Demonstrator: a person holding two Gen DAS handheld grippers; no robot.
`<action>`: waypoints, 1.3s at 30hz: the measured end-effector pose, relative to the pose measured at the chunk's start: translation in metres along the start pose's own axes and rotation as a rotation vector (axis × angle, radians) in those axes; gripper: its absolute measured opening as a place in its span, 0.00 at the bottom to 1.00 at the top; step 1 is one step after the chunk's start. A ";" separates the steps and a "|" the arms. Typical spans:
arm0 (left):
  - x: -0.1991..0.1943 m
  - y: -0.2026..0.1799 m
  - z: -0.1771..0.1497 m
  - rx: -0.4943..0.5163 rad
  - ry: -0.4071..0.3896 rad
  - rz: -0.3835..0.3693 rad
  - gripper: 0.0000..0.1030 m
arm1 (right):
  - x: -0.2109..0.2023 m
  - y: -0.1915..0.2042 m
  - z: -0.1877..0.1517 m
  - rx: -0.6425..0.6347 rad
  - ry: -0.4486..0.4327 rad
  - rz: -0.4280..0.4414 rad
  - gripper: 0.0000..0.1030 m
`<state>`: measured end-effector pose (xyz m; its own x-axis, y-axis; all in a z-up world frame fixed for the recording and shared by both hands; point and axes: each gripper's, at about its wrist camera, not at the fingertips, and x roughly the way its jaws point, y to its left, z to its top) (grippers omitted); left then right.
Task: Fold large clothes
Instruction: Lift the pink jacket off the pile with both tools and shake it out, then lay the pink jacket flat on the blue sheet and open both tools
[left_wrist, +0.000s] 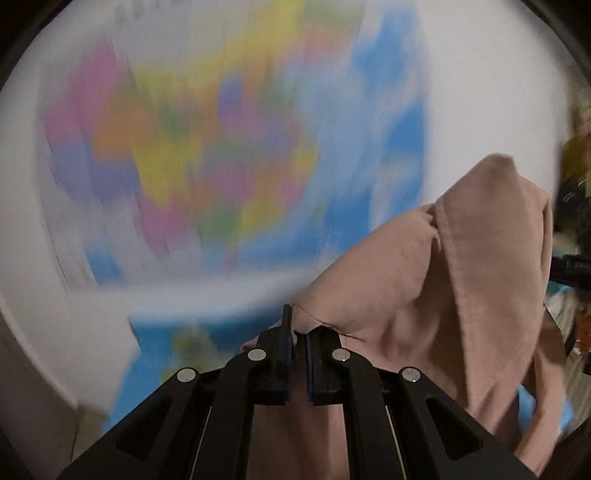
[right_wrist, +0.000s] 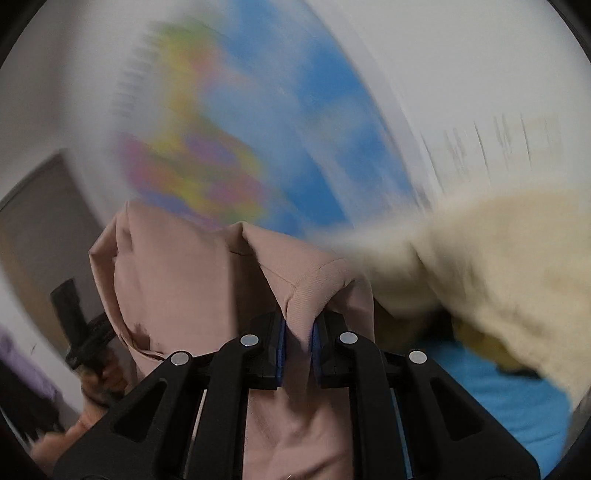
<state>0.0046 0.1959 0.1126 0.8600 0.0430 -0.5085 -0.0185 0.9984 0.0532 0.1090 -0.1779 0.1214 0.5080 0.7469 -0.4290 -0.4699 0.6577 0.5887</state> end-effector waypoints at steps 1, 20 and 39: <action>0.033 0.003 -0.010 -0.012 0.060 0.007 0.04 | 0.020 -0.017 -0.009 0.028 0.040 -0.028 0.11; 0.172 0.045 -0.069 -0.044 0.334 -0.057 0.48 | 0.079 -0.052 -0.031 -0.012 0.191 -0.324 0.83; -0.012 -0.139 -0.158 0.358 0.312 -0.864 0.71 | -0.065 -0.037 -0.126 0.165 -0.029 -0.222 0.02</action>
<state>-0.0840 0.0627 -0.0247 0.3310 -0.6372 -0.6960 0.7524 0.6233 -0.2129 0.0026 -0.2387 0.0410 0.6072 0.5814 -0.5416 -0.2222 0.7787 0.5867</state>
